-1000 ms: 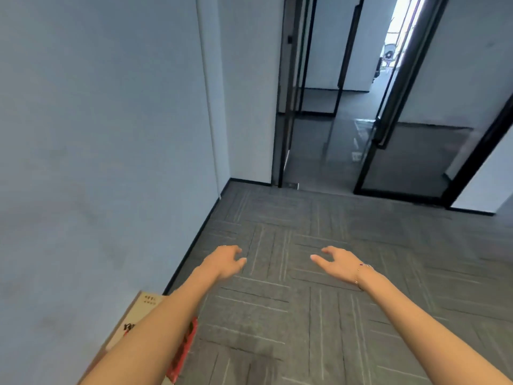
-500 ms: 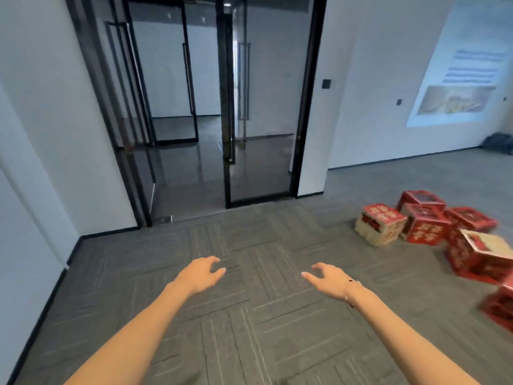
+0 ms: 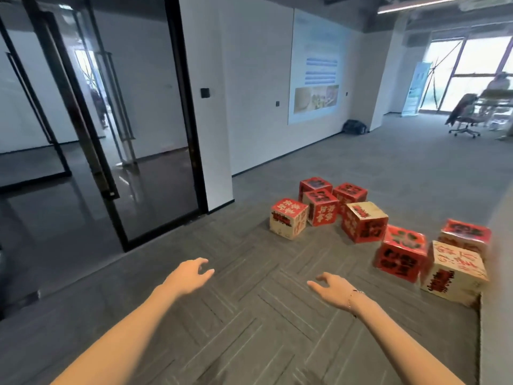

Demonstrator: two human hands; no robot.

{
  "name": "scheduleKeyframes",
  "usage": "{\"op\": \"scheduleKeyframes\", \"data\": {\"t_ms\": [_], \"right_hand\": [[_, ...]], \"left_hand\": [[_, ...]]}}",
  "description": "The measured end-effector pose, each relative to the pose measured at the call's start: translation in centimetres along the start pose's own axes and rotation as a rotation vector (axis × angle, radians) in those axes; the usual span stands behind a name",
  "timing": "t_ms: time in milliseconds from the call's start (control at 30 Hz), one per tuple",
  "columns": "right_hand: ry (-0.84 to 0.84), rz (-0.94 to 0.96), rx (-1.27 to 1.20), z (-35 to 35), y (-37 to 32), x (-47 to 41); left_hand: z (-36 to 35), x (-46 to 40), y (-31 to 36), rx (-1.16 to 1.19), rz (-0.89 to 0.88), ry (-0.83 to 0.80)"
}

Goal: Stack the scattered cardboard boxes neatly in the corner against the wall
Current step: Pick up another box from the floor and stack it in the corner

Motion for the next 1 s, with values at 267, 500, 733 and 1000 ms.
{"op": "scheduleKeyframes", "data": {"t_ms": [267,500,733,1000], "right_hand": [[0.105,-0.124,-0.051,7.3,1.8,-12.2],[0.141,-0.205,-0.084,11.5,3.8,-19.7],[0.147,-0.229,-0.079,13.9,5.7,-28.1],[0.176,-0.216,-0.137,18.4,7.5,-43.4]], "left_hand": [[3.3,-16.2,5.7,0.022,-0.069,-0.077],[4.7,-26.9,10.5,0.011,-0.128,-0.095],[3.5,-36.3,14.1,0.019,-0.143,-0.140],[3.3,-50.2,17.9,0.017,-0.113,-0.148]]}}
Point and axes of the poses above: each hand's wrist, its own x-axis away from the middle knuckle, its own z-axis out of the back of the hand, y = z × x, the point moved 4 cm from there along -x, towards the middle knuckle, and after that the axes turned 5 degrees about z, right-handed, at the moved point
